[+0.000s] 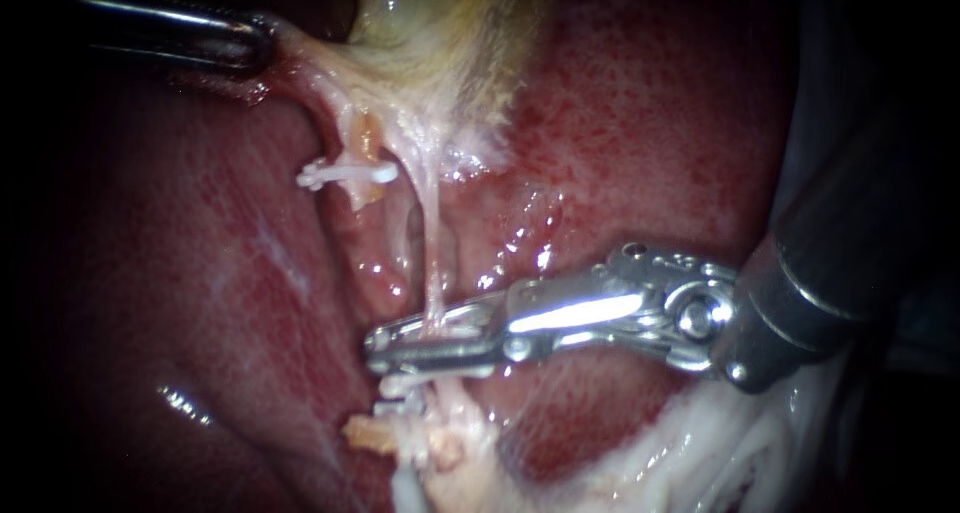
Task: Going back second clip right tube
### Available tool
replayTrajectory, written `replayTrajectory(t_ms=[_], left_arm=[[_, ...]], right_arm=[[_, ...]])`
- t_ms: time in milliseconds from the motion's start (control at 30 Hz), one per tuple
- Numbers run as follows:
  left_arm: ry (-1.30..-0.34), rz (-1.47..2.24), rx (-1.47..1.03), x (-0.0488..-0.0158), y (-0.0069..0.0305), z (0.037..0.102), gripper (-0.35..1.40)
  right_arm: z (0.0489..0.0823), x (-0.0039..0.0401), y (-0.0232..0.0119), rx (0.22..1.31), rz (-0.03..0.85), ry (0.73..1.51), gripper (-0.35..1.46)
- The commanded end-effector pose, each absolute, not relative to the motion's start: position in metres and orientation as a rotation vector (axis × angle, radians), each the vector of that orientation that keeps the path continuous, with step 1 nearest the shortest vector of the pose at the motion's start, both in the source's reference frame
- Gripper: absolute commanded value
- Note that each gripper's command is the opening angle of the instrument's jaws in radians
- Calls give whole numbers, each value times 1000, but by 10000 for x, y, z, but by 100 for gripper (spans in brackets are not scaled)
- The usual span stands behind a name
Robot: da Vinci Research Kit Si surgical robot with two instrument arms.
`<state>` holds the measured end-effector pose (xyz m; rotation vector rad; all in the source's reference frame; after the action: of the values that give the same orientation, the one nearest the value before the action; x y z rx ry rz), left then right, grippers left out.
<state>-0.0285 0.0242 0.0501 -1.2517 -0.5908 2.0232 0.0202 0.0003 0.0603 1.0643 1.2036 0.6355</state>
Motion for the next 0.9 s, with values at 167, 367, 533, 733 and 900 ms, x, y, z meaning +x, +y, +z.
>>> replayTrajectory(t_ms=[167,367,533,733,900], left_arm=[[-591,2024,-1252,-285,242,501,-35],[-591,2024,-1253,-284,242,501,-35],[-591,2024,-1253,-283,242,502,-35],[-592,2024,-1253,-282,242,502,-35],[-592,2025,-1253,-281,242,502,-35]], right_arm=[[615,209,6,938,610,1220,45],[635,200,13,794,549,1194,49],[637,181,16,707,488,1181,49],[618,147,24,610,384,1190,49],[587,103,40,489,257,1172,50]])
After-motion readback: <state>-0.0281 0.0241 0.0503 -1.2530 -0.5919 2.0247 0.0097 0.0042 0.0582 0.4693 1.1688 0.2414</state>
